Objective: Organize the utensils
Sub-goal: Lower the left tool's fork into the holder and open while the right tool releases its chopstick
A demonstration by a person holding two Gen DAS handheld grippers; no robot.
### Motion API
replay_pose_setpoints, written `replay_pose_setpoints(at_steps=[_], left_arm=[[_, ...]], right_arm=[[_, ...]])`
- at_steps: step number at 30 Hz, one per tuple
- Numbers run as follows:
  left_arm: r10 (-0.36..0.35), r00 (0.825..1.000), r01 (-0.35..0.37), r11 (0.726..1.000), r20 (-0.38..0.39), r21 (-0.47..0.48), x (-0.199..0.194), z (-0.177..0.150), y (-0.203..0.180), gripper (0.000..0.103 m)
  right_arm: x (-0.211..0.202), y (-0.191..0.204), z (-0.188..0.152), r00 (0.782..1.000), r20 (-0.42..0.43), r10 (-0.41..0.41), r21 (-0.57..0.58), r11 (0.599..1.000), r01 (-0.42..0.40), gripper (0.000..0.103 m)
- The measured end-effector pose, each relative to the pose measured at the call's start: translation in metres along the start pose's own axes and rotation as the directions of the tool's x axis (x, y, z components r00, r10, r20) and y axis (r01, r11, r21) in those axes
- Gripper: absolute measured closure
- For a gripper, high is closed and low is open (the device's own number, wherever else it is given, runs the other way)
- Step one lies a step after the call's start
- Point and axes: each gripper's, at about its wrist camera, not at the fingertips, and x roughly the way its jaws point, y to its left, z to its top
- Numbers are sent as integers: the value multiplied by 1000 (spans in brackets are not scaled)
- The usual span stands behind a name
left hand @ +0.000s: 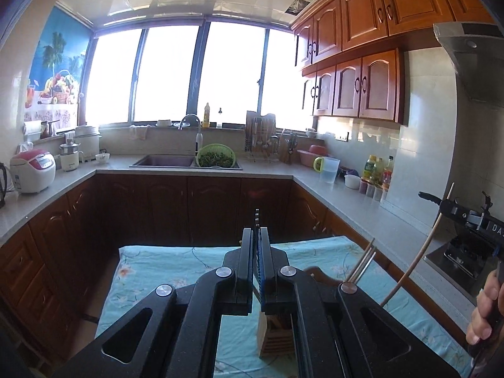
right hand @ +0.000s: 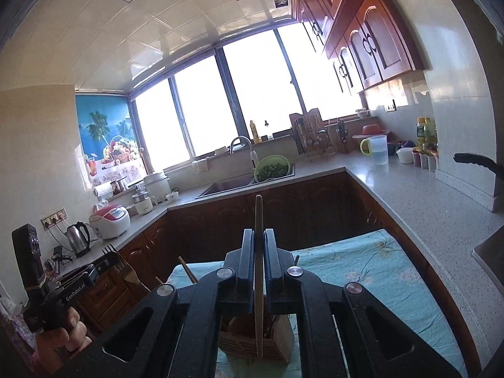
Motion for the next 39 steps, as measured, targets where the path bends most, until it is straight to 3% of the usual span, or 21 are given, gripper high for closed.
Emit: replay_pose_setpoints(at_steps=[5,11,19,28,33,39], left_arm=[[20,1000,-20,1000,-8,5,34,-11,-13,102],[57,998,-55,997,-40,51,67,-34,-36,102],[49,991,-30,989,-123,146,97,-58,-66,102],[23,980,6,989,-196,147,109,-59,-50,101],[-13,974,32,996,-226,84,111,-54,-31,100],[-4,975,23,996,-222,85,112,-49,-27,100]], right_arm=[[23,-5,0,1000,20,-18,23,1000,17,98],[52,-18,-28,1000,-9,-21,69,997,22,98],[75,-24,-62,996,-83,-37,74,996,43,98],[93,-30,-83,984,-173,-35,70,996,48,97],[94,-32,-83,984,-174,-37,70,996,50,97],[95,-32,-81,984,-177,-35,73,996,48,97]])
